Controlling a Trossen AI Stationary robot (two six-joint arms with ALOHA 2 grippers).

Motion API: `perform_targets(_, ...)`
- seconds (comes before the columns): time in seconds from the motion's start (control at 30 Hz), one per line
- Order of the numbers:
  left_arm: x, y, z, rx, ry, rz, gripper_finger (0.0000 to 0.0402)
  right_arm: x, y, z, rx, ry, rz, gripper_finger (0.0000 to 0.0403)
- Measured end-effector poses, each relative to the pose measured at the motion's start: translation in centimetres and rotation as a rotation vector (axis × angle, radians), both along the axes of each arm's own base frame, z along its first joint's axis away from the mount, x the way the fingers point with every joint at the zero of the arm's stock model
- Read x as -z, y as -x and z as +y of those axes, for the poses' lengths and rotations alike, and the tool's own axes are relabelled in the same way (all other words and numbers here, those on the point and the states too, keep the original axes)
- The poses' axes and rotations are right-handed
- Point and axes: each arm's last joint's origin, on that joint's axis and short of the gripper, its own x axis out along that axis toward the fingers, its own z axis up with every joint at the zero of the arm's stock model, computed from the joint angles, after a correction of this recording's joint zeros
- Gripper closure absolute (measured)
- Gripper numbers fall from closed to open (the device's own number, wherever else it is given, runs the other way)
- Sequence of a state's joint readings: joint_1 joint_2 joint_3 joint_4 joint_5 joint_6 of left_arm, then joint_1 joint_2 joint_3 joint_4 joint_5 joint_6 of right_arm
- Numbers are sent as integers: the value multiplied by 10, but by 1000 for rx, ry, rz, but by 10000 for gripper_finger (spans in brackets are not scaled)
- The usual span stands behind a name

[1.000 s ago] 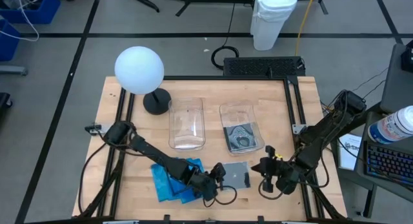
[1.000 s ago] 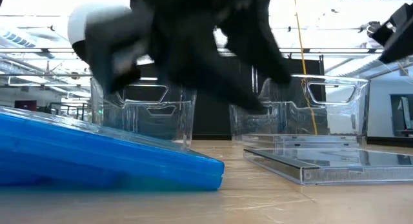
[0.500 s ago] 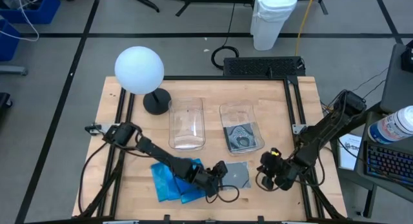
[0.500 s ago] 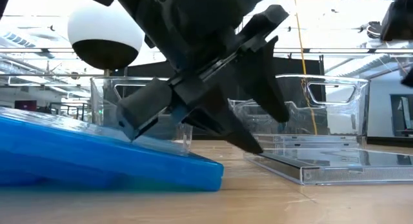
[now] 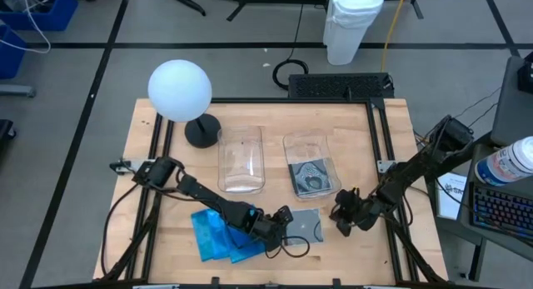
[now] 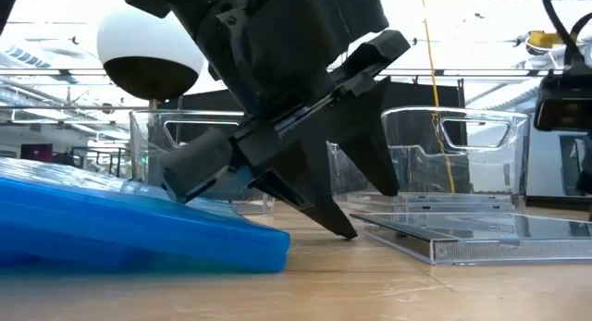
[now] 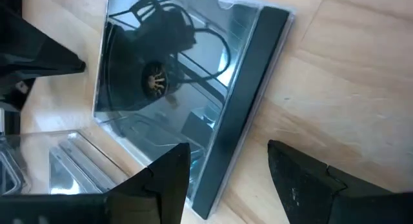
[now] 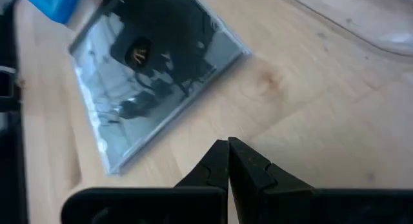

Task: Pick & place jewel cases by type
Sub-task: Put the black CD case into the right transparent bin

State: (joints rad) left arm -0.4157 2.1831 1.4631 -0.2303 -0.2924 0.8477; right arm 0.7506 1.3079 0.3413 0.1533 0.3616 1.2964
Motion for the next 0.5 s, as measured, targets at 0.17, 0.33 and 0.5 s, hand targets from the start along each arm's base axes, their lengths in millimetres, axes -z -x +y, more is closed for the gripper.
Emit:
perform_targets(0.17,8,-6,6,-10,1,-3,190,3,-2,-6,-9,-19,-23,403)
perform_targets(0.33,14,-10,10,-14,6,-11,190,2,-6,-8,-20,9,-36,403)
perform_targets(0.5,12,-12,10,1,5,-45,190,5,-9,-10,-27,32,-37,403)
